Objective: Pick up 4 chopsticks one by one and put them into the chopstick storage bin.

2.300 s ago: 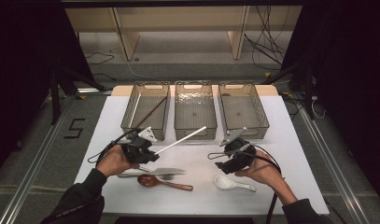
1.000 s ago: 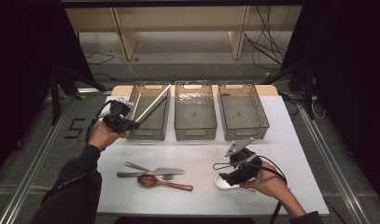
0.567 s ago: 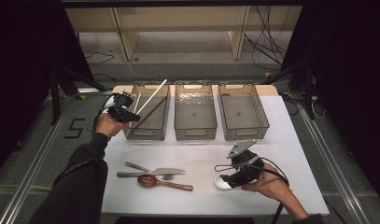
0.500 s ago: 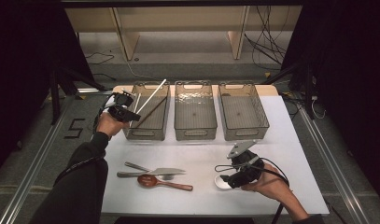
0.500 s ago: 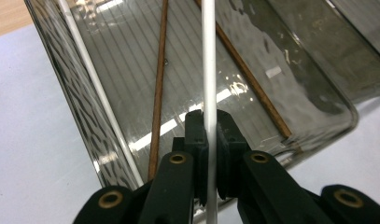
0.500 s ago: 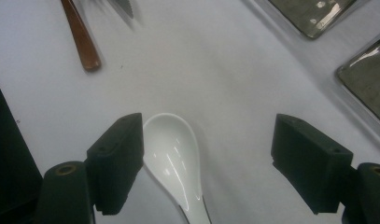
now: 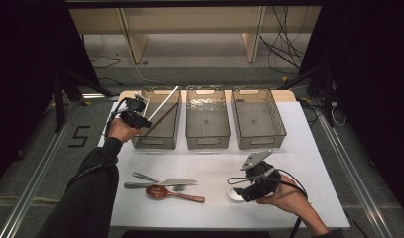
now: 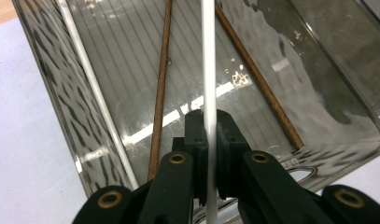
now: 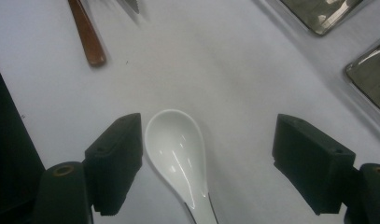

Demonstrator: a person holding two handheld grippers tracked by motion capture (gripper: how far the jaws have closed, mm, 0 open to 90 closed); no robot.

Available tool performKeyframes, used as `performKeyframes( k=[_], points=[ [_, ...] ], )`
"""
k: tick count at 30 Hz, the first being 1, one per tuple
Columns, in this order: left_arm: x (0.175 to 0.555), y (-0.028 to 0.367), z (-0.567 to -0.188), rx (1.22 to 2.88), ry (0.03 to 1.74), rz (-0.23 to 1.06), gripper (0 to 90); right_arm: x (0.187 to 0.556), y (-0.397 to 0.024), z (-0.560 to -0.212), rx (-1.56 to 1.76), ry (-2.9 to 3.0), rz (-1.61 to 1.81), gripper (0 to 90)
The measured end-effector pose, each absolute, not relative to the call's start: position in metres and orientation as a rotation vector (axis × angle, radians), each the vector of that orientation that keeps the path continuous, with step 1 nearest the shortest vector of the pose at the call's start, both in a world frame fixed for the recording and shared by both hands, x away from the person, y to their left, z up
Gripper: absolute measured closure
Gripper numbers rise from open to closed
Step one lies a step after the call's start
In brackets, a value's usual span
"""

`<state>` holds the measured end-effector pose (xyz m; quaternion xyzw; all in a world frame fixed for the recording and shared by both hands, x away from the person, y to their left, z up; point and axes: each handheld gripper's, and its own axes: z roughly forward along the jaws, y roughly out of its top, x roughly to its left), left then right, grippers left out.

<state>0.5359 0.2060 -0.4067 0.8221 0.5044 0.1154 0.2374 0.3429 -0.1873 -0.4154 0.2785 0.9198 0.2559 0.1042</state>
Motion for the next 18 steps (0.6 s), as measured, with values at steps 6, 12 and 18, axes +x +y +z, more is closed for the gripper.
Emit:
performKeyframes(
  k=[6,12,18],
  points=[
    [0.540,0.204,-0.416,2.271,1.429,0.328,84.1,0.342,-0.188,-0.415,0.816,2.713,0.757,25.5],
    [0.538,0.205,-0.408,2.232,1.425,0.365,66.0,0.342,-0.189,-0.415,0.819,2.719,0.751,25.7],
    [0.525,0.203,-0.392,2.204,1.360,0.342,50.2,0.342,-0.189,-0.415,0.818,2.719,0.749,25.7]
  ],
)
